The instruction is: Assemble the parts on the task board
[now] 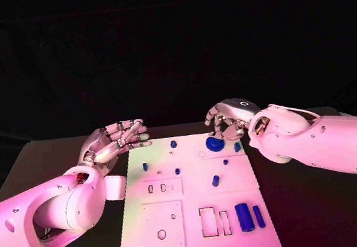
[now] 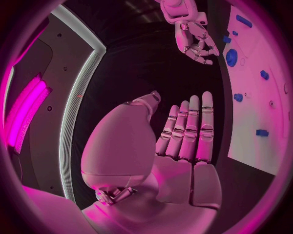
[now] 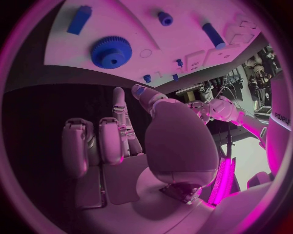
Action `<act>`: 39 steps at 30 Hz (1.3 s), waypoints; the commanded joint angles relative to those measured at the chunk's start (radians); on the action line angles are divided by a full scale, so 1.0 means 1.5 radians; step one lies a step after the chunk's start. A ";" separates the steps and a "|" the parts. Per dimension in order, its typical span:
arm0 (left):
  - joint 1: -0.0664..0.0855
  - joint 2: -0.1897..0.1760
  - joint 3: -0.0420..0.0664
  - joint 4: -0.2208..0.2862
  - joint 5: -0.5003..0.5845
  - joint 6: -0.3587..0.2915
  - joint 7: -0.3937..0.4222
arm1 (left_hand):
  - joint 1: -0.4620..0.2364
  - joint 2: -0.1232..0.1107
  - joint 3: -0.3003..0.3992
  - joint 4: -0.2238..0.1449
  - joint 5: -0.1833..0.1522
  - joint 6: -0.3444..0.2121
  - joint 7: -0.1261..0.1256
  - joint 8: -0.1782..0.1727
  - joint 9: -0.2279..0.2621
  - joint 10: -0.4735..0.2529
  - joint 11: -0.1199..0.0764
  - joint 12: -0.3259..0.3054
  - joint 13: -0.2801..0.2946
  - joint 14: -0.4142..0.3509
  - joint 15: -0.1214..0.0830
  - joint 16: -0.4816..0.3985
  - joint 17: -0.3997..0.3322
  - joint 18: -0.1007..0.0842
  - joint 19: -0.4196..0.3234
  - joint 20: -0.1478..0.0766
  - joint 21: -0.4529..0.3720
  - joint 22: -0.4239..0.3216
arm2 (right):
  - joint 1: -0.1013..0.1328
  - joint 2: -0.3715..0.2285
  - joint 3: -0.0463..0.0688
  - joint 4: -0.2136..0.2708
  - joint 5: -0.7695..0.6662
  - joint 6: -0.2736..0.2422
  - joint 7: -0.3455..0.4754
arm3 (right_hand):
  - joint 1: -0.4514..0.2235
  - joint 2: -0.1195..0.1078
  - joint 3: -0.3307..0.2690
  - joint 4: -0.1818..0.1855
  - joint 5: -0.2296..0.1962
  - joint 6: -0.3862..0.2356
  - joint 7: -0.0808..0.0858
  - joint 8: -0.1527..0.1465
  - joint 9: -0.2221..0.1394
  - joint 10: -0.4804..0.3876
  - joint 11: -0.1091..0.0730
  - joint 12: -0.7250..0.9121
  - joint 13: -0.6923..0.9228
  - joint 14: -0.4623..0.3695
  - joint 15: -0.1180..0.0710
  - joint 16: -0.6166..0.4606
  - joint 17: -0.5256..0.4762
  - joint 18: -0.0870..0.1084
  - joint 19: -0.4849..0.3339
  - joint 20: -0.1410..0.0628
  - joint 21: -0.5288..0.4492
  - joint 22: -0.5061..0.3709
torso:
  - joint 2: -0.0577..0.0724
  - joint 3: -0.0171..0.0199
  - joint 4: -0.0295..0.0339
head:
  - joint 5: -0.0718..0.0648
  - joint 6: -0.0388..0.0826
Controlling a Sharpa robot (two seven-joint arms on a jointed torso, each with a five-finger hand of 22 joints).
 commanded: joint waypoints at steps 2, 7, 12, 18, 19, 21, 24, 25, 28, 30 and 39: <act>0.001 0.002 0.001 -0.003 -0.003 0.021 0.003 | -0.004 0.001 -0.002 -0.001 -0.001 -0.002 0.020 -0.004 -0.001 0.004 0.000 -0.004 0.000 0.002 0.001 0.001 0.001 0.009 0.004 0.001 0.003 0.001 | 0.001 -0.025 0.001 0.019 0.052 0.048 -0.019 | 0.011 -0.002 -0.036 0.014 0.010 -0.023 -0.008 0.015 0.015 -0.050 -0.005 0.239 0.230 0.036 -0.001 0.036 0.054 -0.019 0.021 -0.004 0.020 0.089 | 0.000 0.0020 -0.0061 | 0.001 0.000; 0.001 0.003 0.001 -0.005 -0.003 0.023 0.002 | -0.003 0.001 -0.002 -0.002 -0.001 -0.001 0.020 -0.004 -0.001 0.005 -0.001 -0.005 0.000 0.002 0.000 0.001 0.001 0.009 0.004 0.001 0.003 0.001 | -0.001 -0.043 0.001 0.020 0.071 0.076 -0.031 | 0.008 0.003 -0.056 0.033 0.013 -0.040 -0.001 0.021 0.022 0.001 0.005 0.484 0.477 0.051 0.003 0.082 0.136 -0.024 0.037 0.002 0.034 0.112 | 0.000 0.0013 -0.0052 | 0.001 -0.001; 0.001 0.003 0.001 -0.006 -0.003 0.025 0.002 | -0.003 0.001 -0.002 -0.002 -0.001 -0.001 0.020 -0.004 -0.001 0.006 -0.001 -0.005 0.000 0.002 0.000 0.001 0.001 0.009 0.005 0.001 0.003 0.001 | -0.004 -0.038 0.000 0.007 0.084 0.091 -0.037 | 0.014 0.007 -0.081 0.055 0.012 -0.061 0.008 0.025 0.027 0.006 0.012 0.567 0.564 0.056 0.009 0.101 0.173 -0.026 0.043 0.010 0.040 0.122 | 0.001 0.0012 -0.0054 | 0.002 -0.002; 0.001 0.004 0.001 -0.006 -0.003 0.027 0.001 | -0.002 0.001 -0.002 -0.002 -0.001 -0.001 0.020 -0.004 -0.001 0.006 -0.001 -0.005 0.000 0.002 0.000 0.001 0.001 0.009 0.005 0.001 0.004 0.001 | -0.010 -0.017 -0.001 -0.019 0.103 0.101 -0.039 | 0.020 0.009 -0.093 0.064 0.012 -0.073 0.011 0.023 0.028 0.007 0.015 0.580 0.578 0.059 0.012 0.108 0.188 -0.027 0.045 0.013 0.042 0.126 | 0.000 0.0001 -0.0030 | 0.001 -0.006; 0.001 0.004 0.001 -0.006 -0.003 0.028 0.001 | -0.002 0.001 -0.002 -0.002 -0.001 -0.001 0.020 -0.004 -0.001 0.006 -0.001 -0.005 0.000 0.002 0.000 0.001 0.001 0.009 0.005 0.001 0.004 0.001 | -0.011 -0.011 -0.001 -0.025 0.105 0.103 -0.039 | 0.021 0.009 -0.094 0.065 0.013 -0.074 0.012 0.024 0.028 0.008 0.016 0.582 0.580 0.059 0.013 0.108 0.189 -0.027 0.045 0.013 0.042 0.127 | 0.000 0.0002 -0.0022 | 0.000 -0.007; 0.001 0.004 0.001 -0.006 -0.003 0.028 0.001 | -0.002 0.001 -0.002 -0.002 -0.001 -0.001 0.020 -0.004 -0.001 0.006 -0.001 -0.005 0.000 0.002 0.000 0.001 0.001 0.009 0.005 0.001 0.004 0.001 | -0.014 -0.005 -0.001 -0.032 0.106 0.104 -0.038 | 0.022 0.010 -0.096 0.066 0.013 -0.076 0.012 0.023 0.028 0.008 0.016 0.583 0.582 0.060 0.013 0.110 0.192 -0.027 0.046 0.014 0.043 0.127 | 0.000 0.0002 -0.0021 | 0.001 -0.006; 0.001 0.004 0.001 -0.006 -0.003 0.028 0.001 | -0.002 0.001 -0.002 -0.002 -0.001 -0.001 0.020 -0.004 -0.001 0.006 -0.001 -0.005 0.000 0.002 0.000 0.001 0.001 0.009 0.005 0.001 0.004 0.001 | -0.017 0.004 -0.002 -0.039 0.106 0.104 -0.037 | 0.023 0.011 -0.099 0.068 0.014 -0.078 0.013 0.023 0.028 0.008 0.017 0.585 0.584 0.060 0.014 0.110 0.194 -0.027 0.045 0.014 0.042 0.127 | 0.000 0.0005 -0.0033 | 0.003 -0.007; 0.001 0.004 0.001 -0.007 -0.003 0.028 0.001 | -0.002 0.001 -0.002 -0.002 -0.001 -0.001 0.020 -0.004 -0.001 0.006 -0.001 -0.005 0.000 0.002 0.000 0.001 0.001 0.009 0.005 0.001 0.004 0.001 | -0.018 0.007 -0.002 -0.042 0.105 0.105 -0.036 | 0.023 0.011 -0.099 0.068 0.014 -0.078 0.013 0.023 0.028 0.008 0.017 0.585 0.584 0.060 0.014 0.110 0.194 -0.027 0.045 0.014 0.042 0.127 | 0.000 0.0006 -0.0039 | 0.004 -0.008; 0.001 0.004 0.001 -0.007 -0.003 0.028 0.001 | -0.002 0.001 -0.002 -0.002 -0.001 -0.001 0.020 -0.004 -0.001 0.006 -0.001 -0.005 0.000 0.002 0.000 0.001 0.001 0.009 0.005 0.001 0.004 0.001 | -0.020 0.014 -0.002 -0.046 0.103 0.105 -0.035 | 0.024 0.012 -0.100 0.069 0.014 -0.079 0.013 0.023 0.029 0.009 0.017 0.588 0.586 0.060 0.014 0.111 0.194 -0.027 0.045 0.015 0.042 0.127 | 0.000 0.0004 -0.0042 | 0.004 -0.008; 0.001 0.004 0.001 -0.007 -0.003 0.028 0.000 | -0.002 0.001 -0.002 -0.002 -0.001 -0.001 0.020 -0.004 -0.001 0.006 -0.001 -0.005 0.000 0.002 0.000 0.001 0.001 0.009 0.005 0.001 0.004 0.001 | -0.021 0.018 -0.002 -0.049 0.102 0.105 -0.035 | 0.025 0.013 -0.101 0.070 0.015 -0.079 0.014 0.024 0.029 0.011 0.018 0.592 0.591 0.061 0.015 0.111 0.196 -0.027 0.046 0.015 0.043 0.129 | 0.000 0.0001 -0.0041 | 0.004 -0.008; 0.001 0.004 0.001 -0.007 -0.003 0.029 0.000 | -0.002 0.001 -0.002 -0.002 -0.001 -0.001 0.020 -0.004 -0.001 0.006 -0.001 -0.005 0.000 0.002 0.000 0.001 0.001 0.009 0.005 0.001 0.004 0.001 | -0.025 0.031 -0.003 -0.064 0.100 0.109 -0.034 | 0.029 0.016 -0.103 0.073 0.016 -0.079 0.014 0.026 0.030 0.018 0.018 0.602 0.601 0.061 0.015 0.113 0.200 -0.028 0.048 0.016 0.045 0.131 | 0.000 0.0007 -0.0041 | 0.006 -0.010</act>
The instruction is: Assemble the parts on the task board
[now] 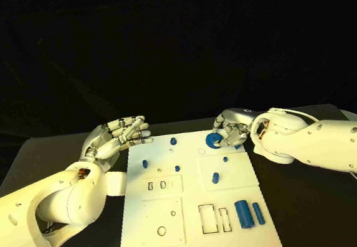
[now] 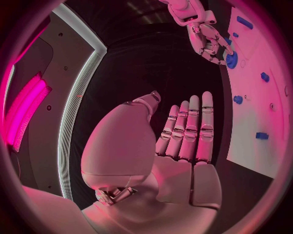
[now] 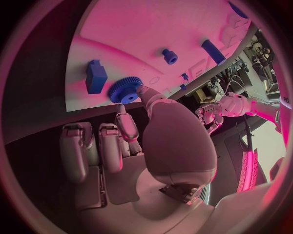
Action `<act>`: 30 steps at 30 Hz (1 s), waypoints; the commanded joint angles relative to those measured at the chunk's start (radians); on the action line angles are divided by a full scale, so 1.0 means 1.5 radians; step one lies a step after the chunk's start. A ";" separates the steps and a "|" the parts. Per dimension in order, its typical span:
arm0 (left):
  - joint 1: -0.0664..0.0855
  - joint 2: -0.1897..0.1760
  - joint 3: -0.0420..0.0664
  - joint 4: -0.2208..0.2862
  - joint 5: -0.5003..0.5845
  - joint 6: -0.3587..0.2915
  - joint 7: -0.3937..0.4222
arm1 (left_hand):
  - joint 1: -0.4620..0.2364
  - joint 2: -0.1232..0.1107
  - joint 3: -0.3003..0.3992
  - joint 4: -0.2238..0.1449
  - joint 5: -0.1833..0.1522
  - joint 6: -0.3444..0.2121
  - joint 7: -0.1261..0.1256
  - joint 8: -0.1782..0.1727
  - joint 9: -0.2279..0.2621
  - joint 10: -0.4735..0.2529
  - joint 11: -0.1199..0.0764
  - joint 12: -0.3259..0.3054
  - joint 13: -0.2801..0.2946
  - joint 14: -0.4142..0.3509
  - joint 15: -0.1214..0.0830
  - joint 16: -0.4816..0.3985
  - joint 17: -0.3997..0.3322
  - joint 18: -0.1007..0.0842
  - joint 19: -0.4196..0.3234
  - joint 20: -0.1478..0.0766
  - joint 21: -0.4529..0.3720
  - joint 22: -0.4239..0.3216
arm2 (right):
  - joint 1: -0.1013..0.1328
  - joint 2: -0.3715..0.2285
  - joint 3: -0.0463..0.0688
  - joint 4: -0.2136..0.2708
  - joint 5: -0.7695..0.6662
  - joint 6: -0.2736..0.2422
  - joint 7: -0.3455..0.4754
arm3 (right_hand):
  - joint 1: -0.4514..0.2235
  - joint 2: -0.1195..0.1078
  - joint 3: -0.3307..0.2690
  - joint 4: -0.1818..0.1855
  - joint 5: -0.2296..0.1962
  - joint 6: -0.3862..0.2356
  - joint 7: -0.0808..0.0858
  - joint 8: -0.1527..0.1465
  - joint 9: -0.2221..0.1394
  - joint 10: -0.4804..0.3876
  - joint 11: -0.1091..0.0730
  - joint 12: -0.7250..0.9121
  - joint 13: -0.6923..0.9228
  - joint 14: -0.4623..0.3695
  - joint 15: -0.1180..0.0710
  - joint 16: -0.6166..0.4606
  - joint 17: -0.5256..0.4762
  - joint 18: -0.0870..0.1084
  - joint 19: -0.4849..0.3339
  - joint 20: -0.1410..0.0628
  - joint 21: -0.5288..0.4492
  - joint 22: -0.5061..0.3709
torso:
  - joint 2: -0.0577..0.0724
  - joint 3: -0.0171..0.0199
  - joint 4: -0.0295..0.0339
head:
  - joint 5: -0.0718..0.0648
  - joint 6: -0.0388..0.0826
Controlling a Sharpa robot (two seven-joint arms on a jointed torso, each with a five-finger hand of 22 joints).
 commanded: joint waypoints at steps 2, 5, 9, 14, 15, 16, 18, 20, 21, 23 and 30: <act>0.001 0.001 0.001 0.001 -0.003 0.014 0.003 | -0.002 0.001 -0.002 -0.002 -0.001 -0.001 0.020 -0.004 -0.001 0.006 -0.001 -0.003 0.000 0.002 0.000 0.001 0.001 0.009 0.005 0.001 0.004 0.001 | -0.002 0.004 0.000 -0.004 -0.002 0.015 -0.001 | 0.008 0.001 -0.005 0.001 0.002 -0.004 0.001 0.003 0.001 0.004 0.001 0.003 0.002 0.060 0.004 0.002 0.128 -0.008 0.036 0.005 0.004 0.132 | 0.000 0.0006 0.0002 | 0.000 -0.001; 0.001 0.001 0.001 0.000 -0.003 0.014 0.003 | -0.002 0.001 -0.002 -0.002 -0.001 -0.001 0.020 -0.004 -0.001 0.006 -0.001 -0.003 0.000 0.002 0.000 0.001 0.001 0.009 0.005 0.001 0.004 0.001 | -0.003 0.007 0.000 -0.005 -0.004 0.018 0.000 | 0.010 0.003 -0.004 0.003 0.003 -0.003 0.001 0.004 0.002 0.006 0.001 0.006 0.005 0.060 0.004 0.003 0.129 -0.008 0.036 0.006 0.005 0.132 | 0.000 0.0006 -0.0005 | 0.001 -0.001; 0.001 0.002 0.001 0.000 -0.003 0.014 0.002 | -0.002 0.001 -0.002 -0.002 -0.001 -0.001 0.020 -0.004 -0.001 0.006 -0.001 -0.003 0.000 0.002 0.000 0.001 0.001 0.009 0.005 0.001 0.004 0.001 | -0.003 0.009 0.000 -0.008 -0.011 0.021 0.000 | 0.012 0.005 -0.003 0.003 0.003 -0.002 0.001 0.006 0.002 0.007 0.001 0.009 0.007 0.060 0.004 0.003 0.130 -0.008 0.037 0.006 0.006 0.134 | 0.001 0.0008 0.0001 | 0.002 -0.001; 0.001 0.001 0.001 0.000 -0.003 0.014 0.001 | -0.002 0.001 -0.003 -0.003 -0.001 -0.001 0.020 -0.004 -0.001 0.007 -0.001 -0.004 0.000 0.002 0.000 0.001 0.002 0.009 0.006 0.000 0.005 0.001 | -0.004 0.010 -0.001 -0.011 -0.021 0.027 -0.001 | 0.019 0.008 0.000 0.003 0.004 0.001 0.000 0.008 0.003 0.010 0.001 0.015 0.014 0.061 0.004 0.004 0.132 -0.009 0.039 0.006 0.007 0.137 | 0.000 0.0008 -0.0002 | 0.002 -0.003; 0.001 0.001 0.001 0.000 -0.003 0.014 0.001 | -0.002 0.001 -0.003 -0.003 -0.001 -0.001 0.020 -0.004 -0.001 0.007 -0.001 -0.004 0.000 0.002 0.000 0.001 0.002 0.009 0.006 0.000 0.005 0.001 | -0.004 0.010 -0.001 -0.011 -0.023 0.028 -0.001 | 0.022 0.009 0.002 0.002 0.004 0.002 0.000 0.009 0.004 0.012 0.000 0.017 0.016 0.061 0.004 0.004 0.133 -0.009 0.040 0.006 0.008 0.138 | 0.000 0.0008 -0.0004 | 0.002 -0.004; 0.001 0.001 0.001 0.000 -0.003 0.014 0.001 | -0.002 0.001 -0.003 -0.003 -0.001 -0.001 0.020 -0.004 -0.001 0.007 -0.001 -0.004 0.000 0.002 0.000 0.001 0.002 0.009 0.006 0.000 0.005 0.001 | -0.004 0.010 -0.001 -0.011 -0.025 0.028 -0.001 | 0.023 0.009 0.003 0.002 0.005 0.003 0.000 0.010 0.004 0.012 0.000 0.018 0.017 0.061 0.004 0.005 0.133 -0.009 0.040 0.006 0.008 0.138 | 0.000 0.0008 -0.0006 | 0.002 -0.004; 0.001 0.001 0.001 0.000 -0.003 0.014 0.001 | -0.002 0.001 -0.003 -0.003 -0.001 -0.001 0.020 -0.004 -0.001 0.007 -0.001 -0.004 0.000 0.002 0.000 0.001 0.002 0.009 0.006 0.000 0.005 0.001 | -0.004 0.009 -0.001 -0.010 -0.031 0.028 -0.001 | 0.032 0.012 0.011 0.000 0.007 0.009 -0.001 0.013 0.005 0.018 -0.001 0.026 0.025 0.061 0.003 0.006 0.136 -0.010 0.043 0.006 0.011 0.142 | 0.000 0.0010 -0.0008 | 0.002 -0.004; 0.001 0.001 0.001 0.000 -0.003 0.014 0.001 | -0.002 0.001 -0.003 -0.003 -0.001 -0.001 0.020 -0.004 -0.001 0.007 -0.001 -0.004 0.000 0.002 0.000 0.001 0.002 0.009 0.006 0.000 0.005 0.001 | -0.004 0.009 -0.001 -0.009 -0.038 0.027 -0.001 | 0.046 0.019 0.027 -0.005 -0.005 0.020 -0.003 0.018 0.006 0.022 -0.003 0.032 0.031 0.062 0.001 0.007 0.139 -0.011 0.047 0.004 0.014 0.147 | 0.000 0.0010 -0.0008 | 0.002 -0.004; 0.001 0.001 0.001 0.000 -0.003 0.014 0.000 | -0.002 0.001 -0.003 -0.003 -0.001 -0.001 0.020 -0.004 -0.001 0.007 -0.001 -0.004 0.000 0.002 0.000 0.001 0.002 0.009 0.006 0.000 0.005 0.001 | -0.005 0.009 -0.001 -0.008 -0.040 0.027 -0.001 | 0.049 0.020 0.032 -0.007 -0.011 0.024 -0.004 0.019 0.007 0.025 -0.004 0.035 0.035 0.062 0.001 0.007 0.140 -0.012 0.047 0.004 0.014 0.147 | 0.000 0.0010 -0.0008 | 0.002 -0.004; 0.001 0.001 0.001 0.000 -0.003 0.014 0.000 | -0.002 0.001 -0.003 -0.003 -0.001 -0.001 0.020 -0.004 -0.001 0.007 -0.001 -0.004 0.000 0.002 0.000 0.001 0.002 0.009 0.006 0.000 0.005 0.001 | -0.005 0.009 -0.001 -0.007 -0.050 0.024 -0.001 | 0.056 0.022 0.044 -0.010 -0.014 0.032 -0.006 0.022 0.008 0.028 -0.006 0.038 0.038 0.062 -0.001 0.008 0.141 -0.012 0.049 0.003 0.016 0.150 | 0.000 0.0010 -0.0006 | 0.003 -0.005; 0.001 0.000 0.001 0.000 -0.003 0.014 0.000 | -0.002 0.002 -0.002 -0.003 -0.001 -0.001 0.020 -0.004 -0.001 0.007 -0.001 -0.004 0.000 0.002 0.000 0.000 0.002 0.009 0.006 0.000 0.005 0.001 | -0.006 0.008 -0.001 0.001 -0.080 -0.004 0.003 | 0.066 0.023 0.068 -0.018 -0.015 0.049 -0.012 0.029 0.009 0.036 -0.010 0.047 0.048 0.063 -0.005 0.010 0.145 -0.015 0.056 -0.001 0.022 0.158 | 0.000 0.0007 -0.0003 | 0.003 -0.005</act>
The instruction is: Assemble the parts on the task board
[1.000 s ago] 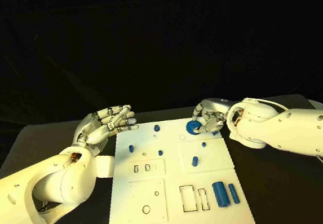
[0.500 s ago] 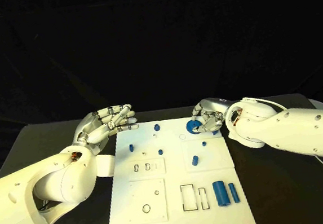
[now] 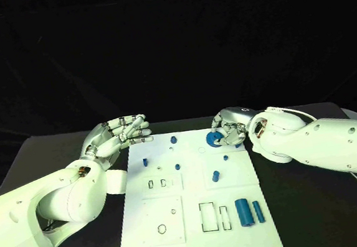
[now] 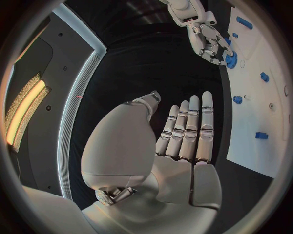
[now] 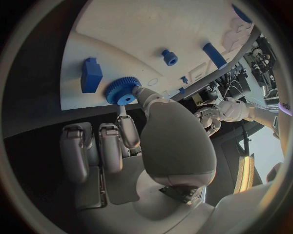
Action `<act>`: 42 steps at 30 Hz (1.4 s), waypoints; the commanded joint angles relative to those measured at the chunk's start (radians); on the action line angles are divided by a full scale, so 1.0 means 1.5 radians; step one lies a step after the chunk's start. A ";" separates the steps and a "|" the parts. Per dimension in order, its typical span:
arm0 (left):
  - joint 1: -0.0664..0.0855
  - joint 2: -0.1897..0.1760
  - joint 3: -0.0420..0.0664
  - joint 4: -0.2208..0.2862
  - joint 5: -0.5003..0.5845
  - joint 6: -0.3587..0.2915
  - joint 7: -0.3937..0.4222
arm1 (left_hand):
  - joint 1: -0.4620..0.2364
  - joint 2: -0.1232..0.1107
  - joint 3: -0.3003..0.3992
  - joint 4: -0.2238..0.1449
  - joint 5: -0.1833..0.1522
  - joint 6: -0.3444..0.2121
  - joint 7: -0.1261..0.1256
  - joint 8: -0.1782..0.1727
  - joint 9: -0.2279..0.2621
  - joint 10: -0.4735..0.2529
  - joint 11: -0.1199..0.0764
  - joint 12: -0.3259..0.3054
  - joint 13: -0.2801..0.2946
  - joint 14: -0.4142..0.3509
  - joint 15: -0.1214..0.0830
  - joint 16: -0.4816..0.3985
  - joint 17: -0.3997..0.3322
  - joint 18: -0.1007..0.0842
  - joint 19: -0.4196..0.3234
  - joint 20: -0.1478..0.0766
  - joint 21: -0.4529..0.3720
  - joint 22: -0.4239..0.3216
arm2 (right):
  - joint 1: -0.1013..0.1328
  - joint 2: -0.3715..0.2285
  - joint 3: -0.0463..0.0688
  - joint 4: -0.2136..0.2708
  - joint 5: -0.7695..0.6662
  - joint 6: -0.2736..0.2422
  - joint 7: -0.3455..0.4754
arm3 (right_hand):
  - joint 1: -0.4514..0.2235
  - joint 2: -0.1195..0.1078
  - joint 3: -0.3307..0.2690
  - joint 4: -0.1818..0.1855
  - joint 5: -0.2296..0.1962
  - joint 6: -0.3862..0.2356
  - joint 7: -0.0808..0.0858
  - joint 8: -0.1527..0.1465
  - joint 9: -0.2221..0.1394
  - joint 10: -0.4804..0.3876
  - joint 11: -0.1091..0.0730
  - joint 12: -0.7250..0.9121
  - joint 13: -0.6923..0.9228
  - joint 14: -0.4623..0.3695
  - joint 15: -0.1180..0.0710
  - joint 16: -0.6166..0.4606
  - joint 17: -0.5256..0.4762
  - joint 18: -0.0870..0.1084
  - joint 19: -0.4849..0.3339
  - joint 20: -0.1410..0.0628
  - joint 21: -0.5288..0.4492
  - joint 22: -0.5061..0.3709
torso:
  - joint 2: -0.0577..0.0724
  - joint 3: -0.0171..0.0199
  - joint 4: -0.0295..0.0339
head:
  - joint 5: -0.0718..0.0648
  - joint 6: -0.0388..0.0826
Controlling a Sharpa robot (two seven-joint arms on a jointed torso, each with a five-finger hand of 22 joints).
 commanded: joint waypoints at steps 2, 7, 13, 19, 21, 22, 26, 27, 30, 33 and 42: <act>0.001 0.001 0.001 0.001 -0.003 0.012 0.003 | -0.002 0.002 -0.003 -0.003 -0.001 -0.001 0.020 -0.004 -0.001 0.004 0.001 -0.004 0.000 0.002 0.000 0.000 0.001 0.009 0.006 0.000 0.003 0.001 | -0.004 -0.001 -0.003 0.005 -0.048 -0.021 0.004 | 0.009 0.001 0.015 -0.001 0.005 0.019 -0.007 0.006 0.005 0.012 -0.004 0.009 0.009 0.064 -0.006 0.005 0.147 -0.008 0.059 -0.002 0.006 0.162 | 0.000 -0.0001 0.0003 | 0.001 0.001; 0.001 0.001 0.001 0.000 -0.003 0.012 0.003 | -0.002 0.002 -0.003 -0.003 -0.001 -0.001 0.020 -0.004 -0.001 0.004 0.001 -0.004 0.000 0.002 0.000 0.000 0.001 0.009 0.006 0.000 0.003 0.001 | -0.005 -0.002 -0.002 0.017 -0.068 -0.063 0.010 | 0.005 0.000 0.022 0.000 0.009 0.026 -0.010 0.008 0.006 0.019 -0.006 0.015 0.015 0.064 -0.008 0.006 0.149 -0.010 0.062 -0.004 0.009 0.166 | 0.000 -0.0004 0.0003 | 0.002 0.003; 0.001 0.001 0.001 -0.001 -0.003 0.013 0.003 | -0.002 0.002 -0.003 -0.003 -0.001 -0.001 0.020 -0.004 -0.001 0.004 0.001 -0.004 0.000 0.002 0.000 0.000 0.001 0.009 0.006 0.000 0.003 0.001 | -0.004 -0.004 -0.002 0.051 -0.100 -0.108 0.006 | 0.000 -0.002 0.025 0.001 0.008 0.029 -0.011 0.009 0.006 0.021 -0.007 0.017 0.017 0.065 -0.009 0.007 0.150 -0.011 0.065 -0.005 0.012 0.170 | -0.001 -0.0007 -0.0006 | 0.002 0.003; 0.001 0.002 0.001 -0.001 -0.003 0.013 0.002 | -0.002 0.002 -0.003 -0.003 -0.001 -0.001 0.020 -0.004 -0.001 0.004 0.001 -0.004 0.000 0.002 0.000 0.000 0.001 0.009 0.006 0.000 0.003 0.001 | -0.002 0.014 -0.002 0.079 -0.127 -0.129 -0.011 | -0.001 -0.002 0.027 0.001 0.009 0.029 -0.011 0.009 0.006 0.022 -0.007 0.017 0.018 0.065 -0.009 0.007 0.150 -0.012 0.067 -0.005 0.014 0.172 | 0.000 -0.0004 0.0004 | 0.003 0.006; 0.001 0.002 0.001 -0.001 -0.003 0.013 0.002 | -0.002 0.002 -0.003 -0.003 -0.001 -0.001 0.020 -0.004 -0.001 0.004 0.001 -0.004 0.000 0.002 0.000 0.000 0.001 0.009 0.006 0.000 0.003 0.001 | -0.002 0.025 -0.002 0.084 -0.136 -0.133 -0.017 | -0.001 -0.002 0.028 0.001 0.010 0.030 -0.011 0.009 0.006 0.022 -0.008 0.017 0.018 0.065 -0.009 0.007 0.150 -0.012 0.068 -0.005 0.014 0.173 | 0.000 -0.0005 0.0011 | 0.003 0.005; 0.001 0.003 0.001 -0.001 -0.003 0.013 0.002 | -0.002 0.002 -0.003 -0.003 -0.001 -0.001 0.020 -0.004 -0.001 0.004 0.001 -0.004 0.000 0.002 0.000 0.000 0.001 0.009 0.006 0.000 0.003 0.001 | -0.001 0.030 -0.002 0.085 -0.139 -0.135 -0.020 | -0.002 -0.001 0.030 0.001 0.010 0.031 -0.012 0.010 0.006 0.022 -0.008 0.018 0.018 0.065 -0.009 0.007 0.150 -0.012 0.068 -0.006 0.015 0.173 | 0.000 -0.0005 0.0016 | 0.004 0.005; 0.001 0.004 0.001 -0.001 -0.003 0.013 0.002 | -0.002 0.002 -0.003 -0.003 -0.001 -0.001 0.020 -0.004 -0.001 0.004 0.001 -0.004 0.000 0.002 0.000 0.000 0.001 0.009 0.006 0.000 0.003 0.001 | -0.001 0.055 -0.002 0.080 -0.150 -0.138 -0.028 | -0.002 -0.001 0.031 0.001 0.011 0.031 -0.012 0.010 0.006 0.022 -0.008 0.018 0.018 0.065 -0.010 0.007 0.150 -0.012 0.069 -0.006 0.015 0.174 | 0.000 -0.0013 0.0014 | 0.005 0.006; 0.001 0.004 0.001 -0.001 -0.003 0.013 0.002 | -0.002 0.002 -0.003 -0.003 -0.001 -0.001 0.020 -0.004 -0.001 0.004 0.001 -0.004 0.000 0.002 0.000 0.000 0.001 0.009 0.006 0.000 0.003 0.001 | -0.001 0.062 -0.002 0.077 -0.151 -0.139 -0.029 | -0.002 -0.001 0.031 0.001 0.011 0.031 -0.012 0.010 0.006 0.022 -0.008 0.018 0.018 0.065 -0.010 0.007 0.150 -0.012 0.069 -0.006 0.015 0.174 | 0.000 -0.0017 0.0017 | 0.005 0.006; 0.001 0.005 0.001 -0.001 -0.003 0.013 0.002 | -0.002 0.002 -0.003 -0.003 -0.001 -0.001 0.020 -0.004 -0.001 0.004 0.001 -0.004 0.000 0.002 0.000 0.000 0.001 0.009 0.006 0.000 0.003 0.001 | -0.002 0.081 -0.004 0.066 -0.154 -0.139 -0.030 | -0.002 -0.001 0.032 0.001 0.011 0.031 -0.012 0.010 0.006 0.023 -0.008 0.018 0.018 0.065 -0.010 0.007 0.150 -0.012 0.070 -0.006 0.016 0.175 | 0.001 -0.0016 0.0021 | 0.005 0.005; 0.001 0.006 0.001 -0.001 -0.003 0.013 0.002 | -0.002 0.002 -0.003 -0.003 -0.001 -0.001 0.020 -0.004 -0.001 0.004 0.001 -0.004 0.000 0.002 0.000 0.000 0.001 0.009 0.006 0.000 0.003 0.001 | -0.003 0.101 -0.005 0.052 -0.156 -0.136 -0.030 | -0.002 -0.001 0.032 0.001 0.011 0.031 -0.012 0.010 0.006 0.023 -0.008 0.018 0.018 0.065 -0.010 0.007 0.150 -0.012 0.070 -0.006 0.016 0.175 | 0.001 -0.0011 0.0020 | 0.006 0.004; 0.001 0.008 0.001 -0.001 -0.003 0.014 0.002 | -0.001 0.003 -0.002 -0.003 -0.001 -0.001 0.020 -0.004 -0.001 0.005 0.001 -0.006 0.000 0.001 0.000 0.000 0.002 0.009 0.006 0.000 0.004 0.001 | -0.013 0.144 -0.009 0.016 -0.156 -0.113 -0.029 | -0.005 -0.001 0.034 0.002 0.009 0.030 -0.012 0.009 0.005 0.022 -0.008 0.017 0.018 0.065 -0.010 0.006 0.149 -0.012 0.069 -0.006 0.015 0.174 | 0.001 -0.0013 0.0016 | 0.008 0.001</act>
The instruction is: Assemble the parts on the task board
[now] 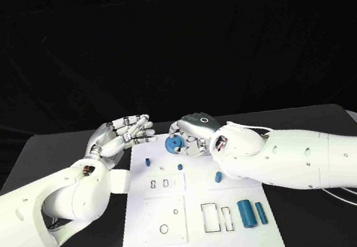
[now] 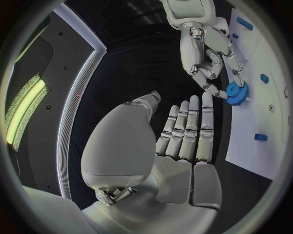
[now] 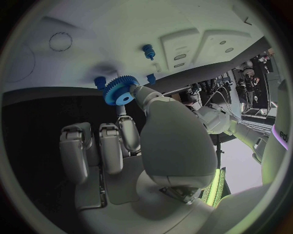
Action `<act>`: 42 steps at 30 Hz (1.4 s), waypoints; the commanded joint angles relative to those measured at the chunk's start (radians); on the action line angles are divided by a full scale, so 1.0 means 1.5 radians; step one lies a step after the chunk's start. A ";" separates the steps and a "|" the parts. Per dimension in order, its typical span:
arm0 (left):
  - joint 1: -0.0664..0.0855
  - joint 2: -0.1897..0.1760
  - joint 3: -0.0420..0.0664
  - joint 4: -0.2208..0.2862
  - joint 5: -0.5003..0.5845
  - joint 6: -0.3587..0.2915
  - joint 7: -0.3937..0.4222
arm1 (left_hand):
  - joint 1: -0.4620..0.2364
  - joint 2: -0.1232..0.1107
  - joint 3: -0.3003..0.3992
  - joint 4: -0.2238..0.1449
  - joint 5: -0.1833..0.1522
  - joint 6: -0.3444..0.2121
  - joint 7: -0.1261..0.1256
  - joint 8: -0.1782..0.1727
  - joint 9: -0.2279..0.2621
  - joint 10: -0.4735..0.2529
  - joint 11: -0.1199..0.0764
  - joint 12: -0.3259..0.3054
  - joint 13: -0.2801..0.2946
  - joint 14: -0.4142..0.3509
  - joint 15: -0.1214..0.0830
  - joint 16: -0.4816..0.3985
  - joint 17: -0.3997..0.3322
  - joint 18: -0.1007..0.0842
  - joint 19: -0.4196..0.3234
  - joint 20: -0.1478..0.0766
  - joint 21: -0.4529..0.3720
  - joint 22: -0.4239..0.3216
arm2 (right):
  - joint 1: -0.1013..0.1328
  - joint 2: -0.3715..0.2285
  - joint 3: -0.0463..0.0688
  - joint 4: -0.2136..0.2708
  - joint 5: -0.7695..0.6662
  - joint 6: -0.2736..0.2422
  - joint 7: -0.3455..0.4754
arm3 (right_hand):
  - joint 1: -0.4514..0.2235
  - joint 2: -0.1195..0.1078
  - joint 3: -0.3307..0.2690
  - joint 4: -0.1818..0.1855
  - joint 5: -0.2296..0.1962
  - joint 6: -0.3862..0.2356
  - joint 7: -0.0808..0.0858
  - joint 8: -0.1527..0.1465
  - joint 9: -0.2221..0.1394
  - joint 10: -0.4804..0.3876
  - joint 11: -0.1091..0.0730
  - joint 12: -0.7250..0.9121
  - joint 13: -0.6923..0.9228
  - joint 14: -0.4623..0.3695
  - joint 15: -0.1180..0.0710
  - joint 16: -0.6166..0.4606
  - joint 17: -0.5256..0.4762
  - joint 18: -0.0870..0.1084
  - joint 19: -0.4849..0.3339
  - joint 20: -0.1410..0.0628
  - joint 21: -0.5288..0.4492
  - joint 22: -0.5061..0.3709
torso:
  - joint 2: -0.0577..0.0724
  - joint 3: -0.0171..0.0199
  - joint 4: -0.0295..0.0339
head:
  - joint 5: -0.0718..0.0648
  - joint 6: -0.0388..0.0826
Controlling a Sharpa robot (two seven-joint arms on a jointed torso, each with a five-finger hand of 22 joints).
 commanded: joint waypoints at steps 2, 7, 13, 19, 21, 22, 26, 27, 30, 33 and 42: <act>0.001 0.003 0.001 0.001 -0.003 0.013 0.004 | -0.001 0.003 -0.002 -0.003 -0.001 -0.001 0.020 -0.004 -0.001 0.005 0.001 -0.002 0.000 0.001 0.000 0.000 0.001 0.009 0.006 0.000 0.004 0.001 | -0.008 0.015 -0.001 -0.017 -0.016 0.020 -0.008 | -0.011 -0.003 0.006 0.002 -0.002 0.020 -0.019 0.002 0.004 0.003 0.000 0.001 0.016 0.063 -0.006 0.004 0.148 -0.008 0.067 -0.007 0.000 0.172 | 0.000 0.0002 0.0000 | 0.001 -0.002; 0.001 0.003 0.001 0.001 -0.003 0.013 0.003 | -0.001 0.003 -0.002 -0.003 -0.001 -0.001 0.020 -0.004 -0.001 0.005 0.001 -0.002 0.000 0.001 0.000 0.000 0.001 0.009 0.006 0.000 0.004 0.001 | -0.014 0.029 -0.001 -0.032 -0.016 0.028 -0.009 | -0.011 -0.003 0.006 0.002 -0.002 0.020 -0.019 0.002 0.004 0.003 0.000 0.001 0.016 0.063 -0.006 0.004 0.148 -0.008 0.067 -0.007 0.000 0.172 | 0.000 0.0001 -0.0016 | 0.003 -0.003; 0.001 0.003 0.001 0.002 -0.003 0.013 0.003 | -0.001 0.003 -0.002 -0.003 -0.001 -0.001 0.020 -0.004 -0.001 0.005 0.001 -0.002 0.000 0.001 0.000 0.000 0.001 0.009 0.006 0.000 0.004 0.001 | -0.017 0.037 -0.001 -0.048 -0.015 0.032 -0.009 | -0.012 -0.003 0.007 0.002 -0.003 0.020 -0.019 0.002 0.004 0.002 0.000 0.000 0.015 0.063 -0.006 0.003 0.148 -0.008 0.067 -0.007 0.000 0.172 | 0.000 0.0002 -0.0021 | 0.002 -0.003; 0.001 0.003 0.001 0.002 -0.003 0.013 0.003 | -0.001 0.003 -0.002 -0.003 -0.001 -0.001 0.020 -0.004 -0.001 0.005 0.001 -0.002 0.000 0.001 0.000 0.000 0.001 0.009 0.006 0.000 0.004 0.001 | -0.018 0.041 -0.001 -0.060 -0.015 0.036 -0.009 | -0.012 -0.003 0.007 0.003 -0.003 0.020 -0.019 0.002 0.004 0.002 0.000 -0.001 0.015 0.063 -0.006 0.003 0.146 -0.008 0.066 -0.007 -0.001 0.171 | 0.000 0.0003 -0.0018 | 0.002 -0.003; 0.001 0.002 0.001 0.003 -0.003 0.013 0.003 | -0.001 0.003 -0.002 -0.003 -0.001 -0.001 0.020 -0.004 -0.001 0.005 0.001 -0.002 0.000 0.001 0.000 0.000 0.001 0.009 0.006 0.000 0.004 0.001 | -0.018 0.043 -0.001 -0.062 -0.015 0.037 -0.010 | -0.015 -0.004 0.008 0.003 -0.004 0.017 -0.019 0.000 0.003 -0.002 0.001 -0.004 0.011 0.063 -0.006 0.002 0.145 -0.008 0.064 -0.007 -0.002 0.169 | 0.000 0.0004 -0.0016 | 0.002 -0.003; 0.001 0.002 0.001 0.003 -0.003 0.013 0.003 | -0.001 0.003 -0.002 -0.003 -0.001 -0.001 0.020 -0.004 -0.001 0.005 0.001 -0.002 0.000 0.001 0.000 0.000 0.001 0.009 0.006 0.000 0.004 0.001 | -0.018 0.043 -0.001 -0.064 -0.015 0.037 -0.010 | -0.015 -0.004 0.008 0.003 -0.004 0.017 -0.019 0.000 0.003 -0.002 0.001 -0.004 0.011 0.063 -0.006 0.002 0.145 -0.008 0.064 -0.007 -0.002 0.169 | 0.000 0.0005 -0.0016 | 0.002 -0.003; 0.001 0.002 0.001 0.003 -0.003 0.013 0.002 | -0.001 0.003 -0.002 -0.003 -0.001 -0.001 0.020 -0.004 -0.001 0.005 0.001 -0.002 0.000 0.001 0.000 0.000 0.001 0.009 0.006 0.000 0.004 0.001 | -0.017 0.046 -0.001 -0.069 -0.012 0.037 -0.008 | -0.026 -0.012 0.014 0.006 -0.009 -0.015 -0.008 -0.021 -0.006 -0.018 0.009 -0.021 -0.005 0.062 0.000 0.002 0.143 -0.006 0.061 -0.004 -0.005 0.165 | 0.000 0.0011 -0.0022 | 0.003 -0.003; 0.001 0.002 0.001 0.003 -0.003 0.013 0.002 | -0.001 0.003 -0.002 -0.003 -0.001 -0.001 0.020 -0.004 -0.001 0.005 0.001 -0.002 0.000 0.001 0.000 0.000 0.001 0.009 0.006 0.000 0.004 0.001 | -0.017 0.047 -0.001 -0.070 -0.010 0.038 -0.008 | -0.034 -0.017 0.013 0.009 -0.028 -0.055 0.005 -0.050 -0.017 -0.025 0.020 -0.027 -0.011 0.062 0.009 0.002 0.144 -0.006 0.060 0.003 -0.006 0.164 | 0.000 0.0011 -0.0022 | 0.003 -0.002; 0.001 0.002 0.001 0.003 -0.003 0.013 0.002 | -0.001 0.003 -0.002 -0.003 -0.001 -0.001 0.020 -0.004 -0.001 0.005 0.001 -0.002 0.000 0.001 0.000 0.000 0.001 0.009 0.006 0.000 0.004 0.001 | -0.017 0.048 -0.001 -0.072 -0.006 0.044 -0.006 | -0.050 -0.022 0.005 0.017 -0.039 -0.067 0.010 -0.064 -0.022 -0.029 0.027 -0.029 -0.014 0.062 0.016 0.002 0.144 -0.006 0.058 0.010 -0.008 0.162 | 0.000 0.0008 -0.0021 | 0.003 -0.003; 0.001 0.002 0.001 0.003 -0.003 0.013 0.001 | -0.001 0.004 -0.002 -0.004 -0.001 -0.001 0.020 -0.005 -0.001 0.005 0.001 -0.003 0.000 0.001 0.000 0.000 0.001 0.009 0.006 0.000 0.004 0.001 | -0.017 0.049 -0.001 -0.073 0.001 0.054 -0.004 | -0.075 -0.024 -0.016 0.036 -0.039 -0.060 0.011 -0.069 -0.024 -0.031 0.028 -0.029 -0.013 0.062 0.019 0.002 0.145 -0.005 0.058 0.015 -0.008 0.162 | 0.000 0.0007 -0.0017 | 0.003 -0.003; 0.001 0.001 0.001 0.003 -0.003 0.011 -0.001 | 0.000 0.005 -0.002 -0.005 -0.001 -0.002 0.021 -0.006 -0.002 0.004 0.002 -0.005 -0.001 0.000 0.000 -0.001 0.002 0.008 0.006 0.000 0.005 0.001 | -0.017 0.047 -0.001 -0.071 0.011 0.073 0.000 | -0.127 -0.001 -0.055 0.081 0.006 -0.034 0.005 -0.066 -0.021 -0.022 0.025 -0.017 -0.003 0.063 0.016 0.004 0.147 -0.006 0.059 0.014 -0.007 0.163 | 0.000 0.0012 -0.0029 | 0.004 -0.002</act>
